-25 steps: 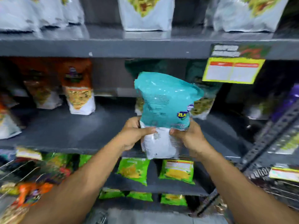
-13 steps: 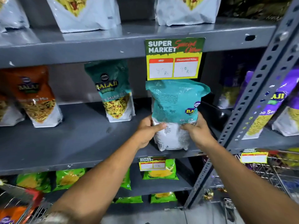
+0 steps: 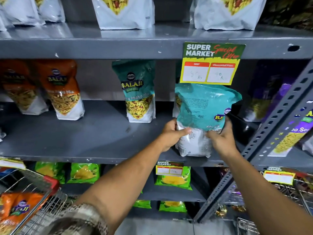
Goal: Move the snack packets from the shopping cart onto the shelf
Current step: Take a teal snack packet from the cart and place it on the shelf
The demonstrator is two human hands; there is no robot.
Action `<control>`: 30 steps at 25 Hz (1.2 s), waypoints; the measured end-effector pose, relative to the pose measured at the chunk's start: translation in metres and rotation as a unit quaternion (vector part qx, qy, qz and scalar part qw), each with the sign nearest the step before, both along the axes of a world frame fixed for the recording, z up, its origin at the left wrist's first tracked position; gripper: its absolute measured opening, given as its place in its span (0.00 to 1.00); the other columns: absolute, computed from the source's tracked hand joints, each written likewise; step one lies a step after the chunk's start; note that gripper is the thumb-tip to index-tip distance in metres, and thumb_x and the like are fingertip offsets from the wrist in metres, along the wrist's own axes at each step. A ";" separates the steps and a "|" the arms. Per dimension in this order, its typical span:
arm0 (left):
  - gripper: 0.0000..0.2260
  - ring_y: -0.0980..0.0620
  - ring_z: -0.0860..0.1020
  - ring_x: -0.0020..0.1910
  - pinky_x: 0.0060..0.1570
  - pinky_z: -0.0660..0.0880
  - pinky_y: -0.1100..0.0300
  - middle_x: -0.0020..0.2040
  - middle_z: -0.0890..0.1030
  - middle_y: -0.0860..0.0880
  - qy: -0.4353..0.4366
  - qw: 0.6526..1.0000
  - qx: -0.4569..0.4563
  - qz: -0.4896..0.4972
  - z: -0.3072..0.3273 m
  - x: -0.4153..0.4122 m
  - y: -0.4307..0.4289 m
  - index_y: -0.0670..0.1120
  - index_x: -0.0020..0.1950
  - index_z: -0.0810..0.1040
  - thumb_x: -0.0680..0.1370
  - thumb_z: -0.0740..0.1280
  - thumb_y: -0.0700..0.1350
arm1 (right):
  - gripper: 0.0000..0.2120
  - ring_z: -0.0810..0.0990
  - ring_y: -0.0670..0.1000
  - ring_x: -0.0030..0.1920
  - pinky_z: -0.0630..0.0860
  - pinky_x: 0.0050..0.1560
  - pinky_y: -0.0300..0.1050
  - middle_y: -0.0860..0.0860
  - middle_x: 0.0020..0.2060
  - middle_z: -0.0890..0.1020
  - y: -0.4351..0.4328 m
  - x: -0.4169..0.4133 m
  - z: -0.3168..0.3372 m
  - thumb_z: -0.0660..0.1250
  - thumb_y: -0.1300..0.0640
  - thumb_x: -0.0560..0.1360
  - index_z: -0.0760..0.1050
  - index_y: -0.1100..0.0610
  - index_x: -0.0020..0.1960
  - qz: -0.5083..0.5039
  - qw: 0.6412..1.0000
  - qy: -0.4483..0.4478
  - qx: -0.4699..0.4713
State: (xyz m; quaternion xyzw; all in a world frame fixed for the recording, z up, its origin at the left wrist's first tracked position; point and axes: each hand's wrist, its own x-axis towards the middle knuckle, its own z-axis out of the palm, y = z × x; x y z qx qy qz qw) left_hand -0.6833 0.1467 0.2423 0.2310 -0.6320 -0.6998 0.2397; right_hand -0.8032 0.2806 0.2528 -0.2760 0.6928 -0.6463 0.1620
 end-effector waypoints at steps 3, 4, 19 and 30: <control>0.13 0.50 0.80 0.53 0.56 0.77 0.59 0.53 0.82 0.48 -0.003 1.000 -0.002 -0.006 0.003 0.004 0.003 0.50 0.52 0.78 0.72 0.71 0.35 | 0.36 0.68 0.54 0.64 0.66 0.69 0.56 0.59 0.65 0.64 0.014 0.035 -0.024 0.66 0.54 0.66 0.57 0.57 0.71 -0.230 0.966 0.112 0.033; 0.12 0.52 0.80 0.51 0.55 0.77 0.60 0.53 0.82 0.47 -0.004 1.000 -0.003 -0.003 0.005 0.008 0.005 0.50 0.52 0.78 0.73 0.71 0.35 | 0.36 0.66 0.56 0.63 0.66 0.67 0.58 0.59 0.64 0.64 0.017 0.056 -0.038 0.64 0.52 0.64 0.58 0.58 0.70 -0.242 0.962 0.123 0.036; 0.48 0.50 0.62 0.74 0.74 0.62 0.51 0.77 0.61 0.47 -0.208 0.970 -0.120 -0.043 -0.002 0.026 -0.002 0.45 0.77 0.53 0.65 0.79 0.39 | 0.28 0.79 0.52 0.58 0.74 0.56 0.47 0.52 0.58 0.80 0.016 -0.017 -0.058 0.73 0.56 0.65 0.69 0.54 0.63 0.038 0.982 0.073 0.170; 0.35 0.48 0.78 0.57 0.58 0.79 0.47 0.58 0.78 0.45 -0.203 0.959 -0.196 0.039 -0.023 0.008 0.010 0.52 0.55 0.75 0.51 0.83 0.53 | 0.12 0.78 0.65 0.52 0.73 0.46 0.50 0.62 0.52 0.83 0.019 -0.011 -0.059 0.58 0.62 0.73 0.73 0.60 0.55 -0.042 0.922 0.217 0.318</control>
